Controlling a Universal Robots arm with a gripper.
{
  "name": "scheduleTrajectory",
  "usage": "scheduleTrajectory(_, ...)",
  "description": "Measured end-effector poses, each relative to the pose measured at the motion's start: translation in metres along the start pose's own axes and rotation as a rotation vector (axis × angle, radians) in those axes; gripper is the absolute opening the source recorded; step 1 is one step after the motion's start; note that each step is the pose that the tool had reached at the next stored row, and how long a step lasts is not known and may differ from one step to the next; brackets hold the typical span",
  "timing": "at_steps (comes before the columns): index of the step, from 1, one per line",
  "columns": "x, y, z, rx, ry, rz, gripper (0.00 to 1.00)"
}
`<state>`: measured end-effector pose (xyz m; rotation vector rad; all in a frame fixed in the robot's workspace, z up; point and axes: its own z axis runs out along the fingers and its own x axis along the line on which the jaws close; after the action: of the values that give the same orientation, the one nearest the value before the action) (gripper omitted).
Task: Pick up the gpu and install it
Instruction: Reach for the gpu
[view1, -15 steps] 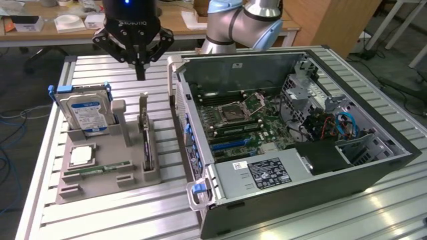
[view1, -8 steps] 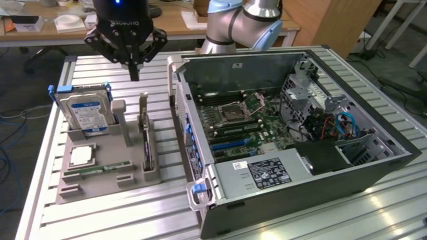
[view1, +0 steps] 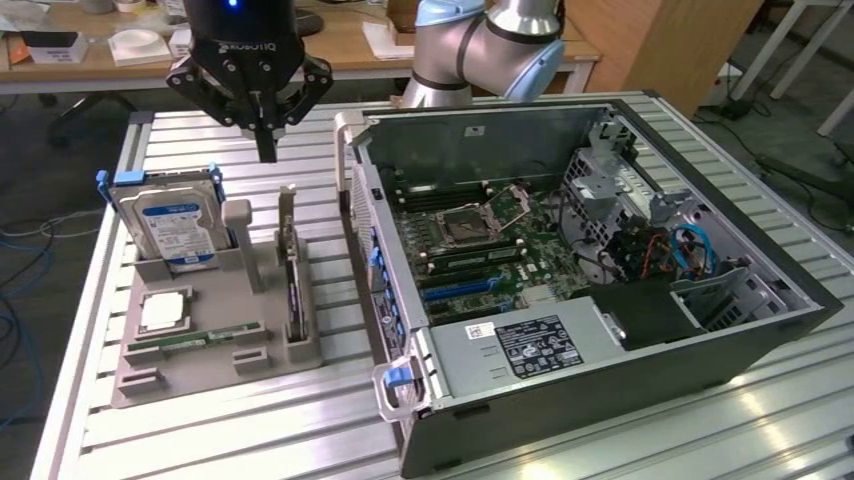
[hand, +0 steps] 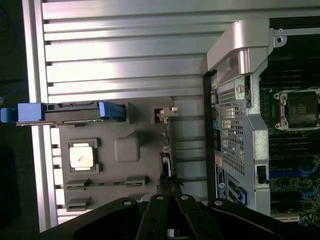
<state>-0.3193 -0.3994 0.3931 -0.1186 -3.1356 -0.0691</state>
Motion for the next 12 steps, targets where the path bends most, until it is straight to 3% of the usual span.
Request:
scheduleTrajectory(4, 0.0, 0.0, 0.0, 0.0, 0.0, 0.0, 0.1)
scheduleTrajectory(7, 0.0, 0.0, 0.0, 0.0, -0.0001, 0.0, 0.16)
scheduleTrajectory(10, 0.0, 0.0, 0.0, 0.0, 0.0, 0.0, 0.35)
scheduleTrajectory(12, 0.0, 0.0, 0.0, 0.0, 0.0, 0.0, 0.41)
